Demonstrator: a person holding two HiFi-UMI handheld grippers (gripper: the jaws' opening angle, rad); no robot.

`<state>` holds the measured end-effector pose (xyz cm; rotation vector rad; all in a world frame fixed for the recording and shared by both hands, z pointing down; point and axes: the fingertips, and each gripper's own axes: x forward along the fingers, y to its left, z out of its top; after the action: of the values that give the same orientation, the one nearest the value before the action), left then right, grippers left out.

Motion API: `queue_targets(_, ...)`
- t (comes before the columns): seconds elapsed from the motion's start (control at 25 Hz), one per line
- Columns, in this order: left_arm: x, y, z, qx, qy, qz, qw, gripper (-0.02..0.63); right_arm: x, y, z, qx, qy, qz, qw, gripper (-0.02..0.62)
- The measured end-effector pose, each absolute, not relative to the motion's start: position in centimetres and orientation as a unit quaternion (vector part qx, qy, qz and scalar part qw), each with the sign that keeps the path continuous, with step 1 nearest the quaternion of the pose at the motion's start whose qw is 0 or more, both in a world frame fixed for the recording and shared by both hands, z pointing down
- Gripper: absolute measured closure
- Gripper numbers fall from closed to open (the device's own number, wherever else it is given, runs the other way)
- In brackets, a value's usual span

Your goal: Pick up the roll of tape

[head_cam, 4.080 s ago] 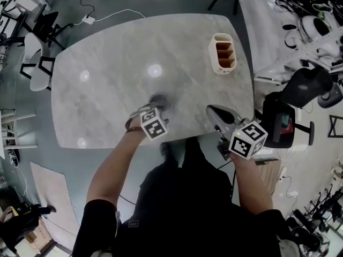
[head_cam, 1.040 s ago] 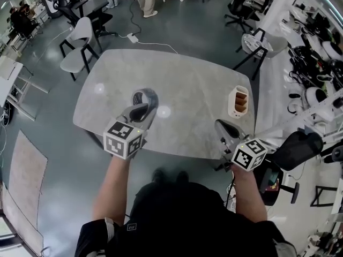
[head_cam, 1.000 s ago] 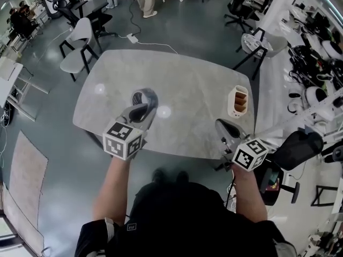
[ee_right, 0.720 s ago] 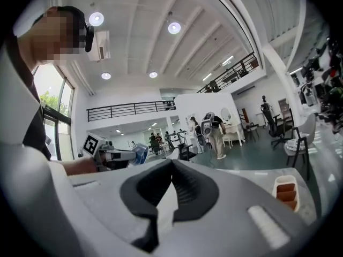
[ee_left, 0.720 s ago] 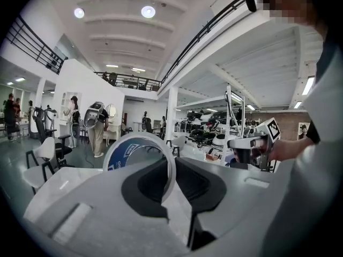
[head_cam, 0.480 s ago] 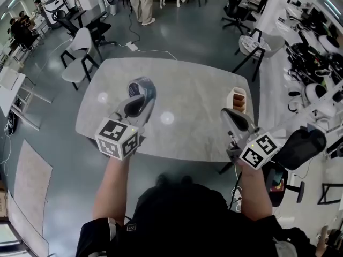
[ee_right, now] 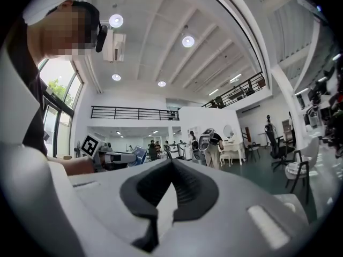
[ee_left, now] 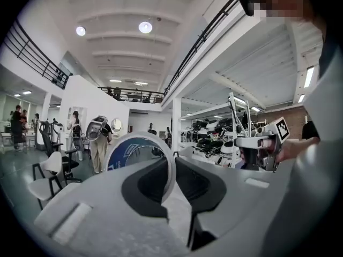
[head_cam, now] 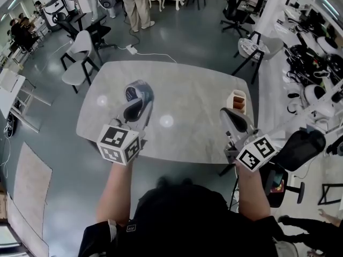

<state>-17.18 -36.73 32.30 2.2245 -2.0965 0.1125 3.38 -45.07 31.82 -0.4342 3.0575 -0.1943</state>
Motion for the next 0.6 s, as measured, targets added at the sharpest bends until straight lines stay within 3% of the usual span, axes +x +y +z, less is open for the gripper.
queue_targets(0.6,-17.4,-36.3,33.8,0.732,-0.678,0.037,0.062,0.552,2.4,-43.9,33.8,-0.133,0.988,-0.083,0.001,0.595)
